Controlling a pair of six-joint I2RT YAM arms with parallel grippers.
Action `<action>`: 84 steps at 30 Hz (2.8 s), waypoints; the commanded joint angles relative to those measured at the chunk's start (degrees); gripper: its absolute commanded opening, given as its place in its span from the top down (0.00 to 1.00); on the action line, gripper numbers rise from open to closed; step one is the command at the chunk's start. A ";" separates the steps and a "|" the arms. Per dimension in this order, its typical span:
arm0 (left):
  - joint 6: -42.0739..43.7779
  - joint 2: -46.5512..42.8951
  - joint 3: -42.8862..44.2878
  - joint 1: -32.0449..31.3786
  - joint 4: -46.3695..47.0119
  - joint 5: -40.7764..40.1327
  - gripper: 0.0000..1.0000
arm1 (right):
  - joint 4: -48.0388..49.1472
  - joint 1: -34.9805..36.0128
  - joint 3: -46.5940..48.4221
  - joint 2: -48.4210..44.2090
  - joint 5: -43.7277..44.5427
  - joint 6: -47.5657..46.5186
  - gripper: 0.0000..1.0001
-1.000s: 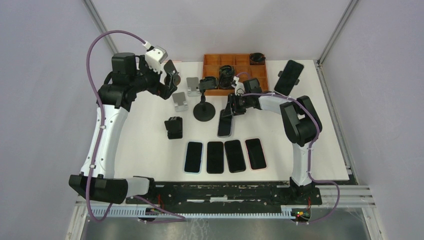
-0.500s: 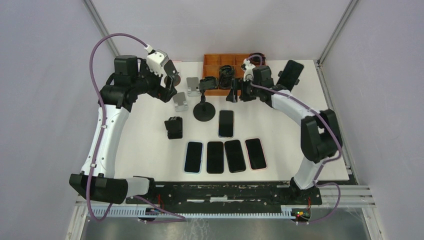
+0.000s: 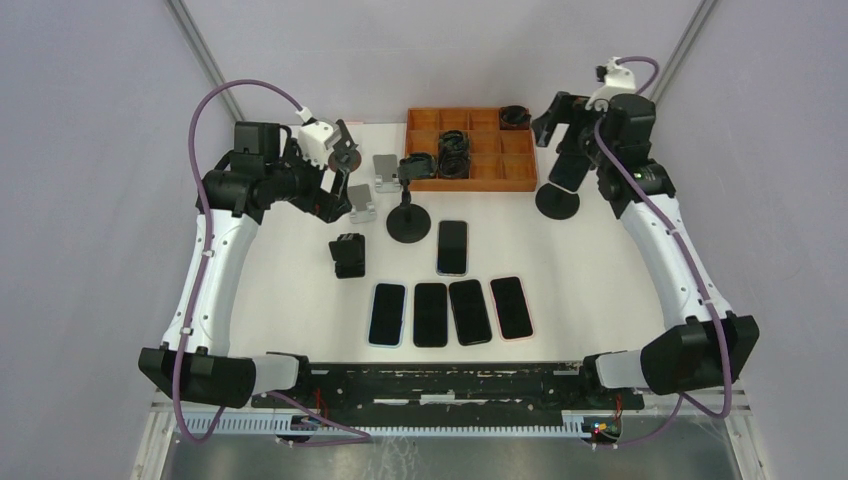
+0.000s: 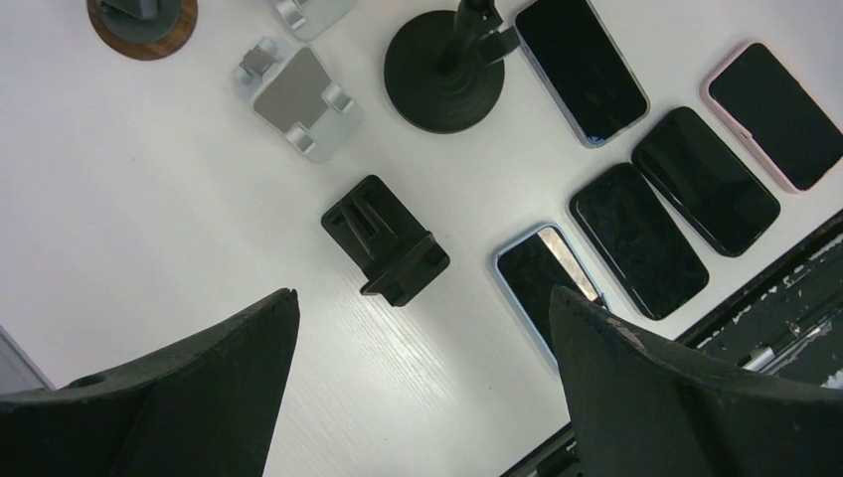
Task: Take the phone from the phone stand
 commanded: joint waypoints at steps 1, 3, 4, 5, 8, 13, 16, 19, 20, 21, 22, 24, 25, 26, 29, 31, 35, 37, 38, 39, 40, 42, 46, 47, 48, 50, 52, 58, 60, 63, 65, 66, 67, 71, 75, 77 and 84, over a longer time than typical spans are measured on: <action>3.32 -1.97 2.56 0.15 -3.78 2.74 0.00 | -0.80 -5.33 -3.14 -3.83 8.25 3.06 0.02; 3.32 -2.24 3.01 0.15 -3.77 3.47 0.00 | -0.94 -9.14 -2.94 -3.03 6.18 3.42 0.02; 3.36 -2.32 3.25 0.15 -3.78 3.71 0.00 | -1.25 -10.59 -2.46 -2.22 5.29 3.18 0.02; 3.37 -2.45 3.46 0.15 -3.84 3.98 0.00 | -1.70 -11.80 -2.12 -1.16 4.84 2.75 0.02; 3.58 -2.60 4.08 0.11 -4.08 4.71 0.00 | -1.65 -14.32 -1.41 2.99 -0.63 1.30 0.02; 4.31 -2.78 5.22 0.15 -4.64 4.79 0.00 | 2.17 -15.66 -1.68 10.02 -8.02 2.29 0.02; 5.18 -2.94 5.70 0.15 -5.67 5.05 0.00 | 9.81 -16.14 -3.52 12.48 -16.63 5.50 0.02; 6.22 -2.96 5.60 0.15 -6.66 5.62 0.00 | 12.89 -16.28 -1.97 15.73 -20.84 7.43 0.09; 6.53 -2.97 5.57 0.15 -7.00 5.98 0.00 | 13.36 -16.22 -1.54 16.71 -21.73 7.81 0.12; 6.80 -2.96 5.51 0.15 -7.25 6.55 0.00 | 13.67 -16.23 -1.22 17.37 -22.31 8.27 0.14; 7.06 -2.89 5.47 0.15 -7.48 7.12 0.00 | 13.62 -16.24 -1.04 17.95 -22.51 8.50 0.17; 7.80 -2.75 5.29 0.11 -8.00 8.96 0.00 | 14.06 -16.23 -1.38 18.30 -23.03 8.71 0.23; 8.10 -2.66 5.26 0.10 -8.19 9.69 0.00 | 14.53 -16.24 -1.88 18.16 -23.15 8.95 0.27; 8.38 -2.51 5.31 0.07 -8.34 10.33 0.00 | 14.84 -16.24 -2.46 17.98 -23.18 9.01 0.30; 9.50 -1.73 5.35 0.06 -9.20 12.21 0.00 | 16.59 -16.24 -4.21 16.53 -23.24 9.07 0.48; 10.05 -1.22 5.41 0.06 -9.66 13.15 0.00 | 17.37 -16.24 -5.46 15.23 -22.85 9.21 0.66; 11.05 -0.98 5.14 -0.32 -10.33 16.56 0.00 | 18.32 -16.17 -7.18 11.82 -22.69 10.60 0.94; 11.32 -1.47 4.76 -0.50 -9.53 19.33 0.00 | 19.10 -15.77 -7.69 9.41 -23.53 11.72 1.00; 11.15 -1.85 4.69 -0.73 -8.90 20.48 0.00 | 19.15 -15.29 -7.70 8.19 -23.95 12.17 1.00; 10.88 -2.09 4.57 -1.04 -8.05 21.29 0.00 | 19.09 -14.89 -7.61 6.54 -24.35 12.56 1.00; 10.30 -2.30 4.51 -1.42 -6.92 21.76 0.00 | 18.82 -14.17 -7.45 5.09 -24.57 12.95 1.00; 10.09 -2.52 4.64 -2.16 -5.37 23.36 0.00 | 18.21 -13.08 -7.18 1.65 -25.39 14.46 1.00; 8.02 -2.76 3.82 -4.42 -1.80 26.10 0.00 | 18.17 -11.42 -7.67 -5.31 -27.44 18.21 1.00; 7.42 -2.95 3.43 -4.91 -0.78 26.96 0.00 | 18.21 -11.26 -7.83 -6.80 -28.50 19.64 1.00; 6.84 -3.18 2.90 -5.33 0.70 28.17 0.00 | 18.71 -10.99 -8.23 -8.07 -29.76 21.11 1.00; 5.68 -3.86 1.57 -6.48 3.43 29.63 0.00 | 20.29 -10.52 -9.27 -11.01 -32.23 24.04 1.00; 4.60 -4.81 0.51 -8.22 6.35 30.28 0.00 | 23.13 -9.65 -10.62 -13.44 -34.86 27.01 1.00; 4.11 -6.03 0.28 -13.49 12.57 33.11 0.00 | 37.28 -3.30 -16.09 -17.57 -43.04 41.25 1.00; 3.31 -6.04 -0.02 -14.72 14.37 34.35 0.00 | 42.10 0.12 -18.42 -19.43 -42.39 44.87 1.00; 2.21 -5.88 -0.64 -16.36 16.42 34.82 0.00 | 46.53 7.81 -20.14 -21.02 -40.23 47.56 1.00; 1.51 -5.91 -1.55 -17.20 17.36 35.54 0.00 | 48.47 12.29 -20.39 -21.23 -39.16 49.36 1.00; 0.85 -6.01 -2.32 -17.63 17.81 35.88 0.00 | 50.39 13.84 -20.67 -21.40 -38.39 50.45 1.00; 0.14 -6.34 -3.26 -18.06 18.42 36.22 0.00 | 52.06 15.22 -20.72 -21.29 -38.06 51.66 1.00; -3.64 -8.12 -6.55 -19.53 22.84 36.76 0.00 | 54.84 20.02 -19.33 -19.93 -37.02 53.78 1.00; -6.79 -8.26 -6.67 -20.92 24.91 37.01 0.00 | 59.83 24.94 -20.15 -17.96 -34.38 56.14 1.00; -8.32 -8.15 -6.56 -21.40 25.94 36.93 0.00 | 61.24 28.12 -19.85 -16.30 -33.37 56.37 1.00; -9.18 -8.08 -6.73 -22.51 26.20 38.11 0.11 | 66.11 36.21 -18.55 -10.86 -29.89 56.14 1.00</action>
